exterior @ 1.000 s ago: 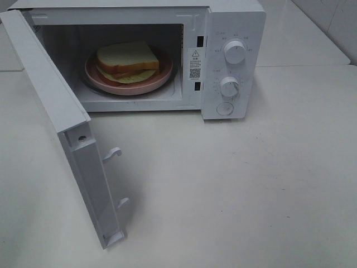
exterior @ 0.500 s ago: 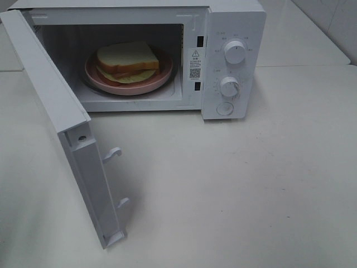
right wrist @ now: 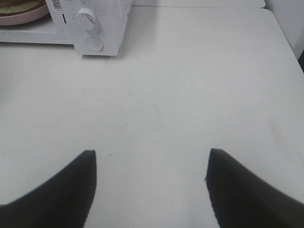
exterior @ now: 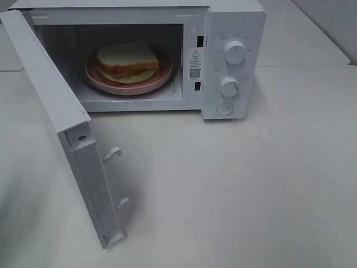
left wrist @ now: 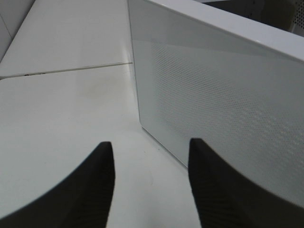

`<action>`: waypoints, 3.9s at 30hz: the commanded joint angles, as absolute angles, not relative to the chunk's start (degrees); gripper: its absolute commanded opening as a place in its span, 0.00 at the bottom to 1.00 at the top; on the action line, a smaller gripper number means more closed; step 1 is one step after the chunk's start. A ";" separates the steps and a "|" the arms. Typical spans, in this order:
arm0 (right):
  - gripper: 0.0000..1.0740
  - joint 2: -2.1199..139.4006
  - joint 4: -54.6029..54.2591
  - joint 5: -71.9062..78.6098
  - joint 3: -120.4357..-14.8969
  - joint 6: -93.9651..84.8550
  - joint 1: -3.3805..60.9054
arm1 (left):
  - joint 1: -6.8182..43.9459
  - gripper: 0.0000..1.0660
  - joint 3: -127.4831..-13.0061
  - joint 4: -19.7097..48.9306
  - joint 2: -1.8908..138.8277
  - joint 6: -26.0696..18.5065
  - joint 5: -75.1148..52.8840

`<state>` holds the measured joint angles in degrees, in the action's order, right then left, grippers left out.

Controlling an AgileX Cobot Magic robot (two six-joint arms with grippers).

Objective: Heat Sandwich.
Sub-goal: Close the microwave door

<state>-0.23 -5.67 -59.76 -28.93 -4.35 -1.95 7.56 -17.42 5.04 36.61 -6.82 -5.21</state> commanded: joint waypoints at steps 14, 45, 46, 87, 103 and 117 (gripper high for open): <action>0.60 -1.72 -5.44 -59.53 -28.82 -3.95 -1.83 | 7.91 0.00 -17.19 4.53 56.89 -5.56 17.65; 0.60 -1.72 -5.44 -59.53 -28.82 -3.95 -1.83 | 18.22 0.00 -17.25 -0.74 86.12 -2.23 49.79; 0.60 -1.72 -5.44 -59.53 -28.82 -3.95 -1.83 | 18.85 0.00 -17.30 0.00 86.46 -2.58 50.08; 0.60 -1.72 -5.44 -59.47 -28.82 -3.78 -1.83 | 43.26 0.00 -43.03 30.60 108.12 -26.99 52.20; 0.60 -1.72 -5.44 -59.47 -28.82 -3.78 -1.83 | 48.47 0.00 -54.14 39.42 114.88 -60.33 50.71; 0.60 -1.72 -5.44 -59.47 -28.82 -3.78 -1.83 | 48.47 0.00 -60.96 44.92 118.95 -86.92 51.11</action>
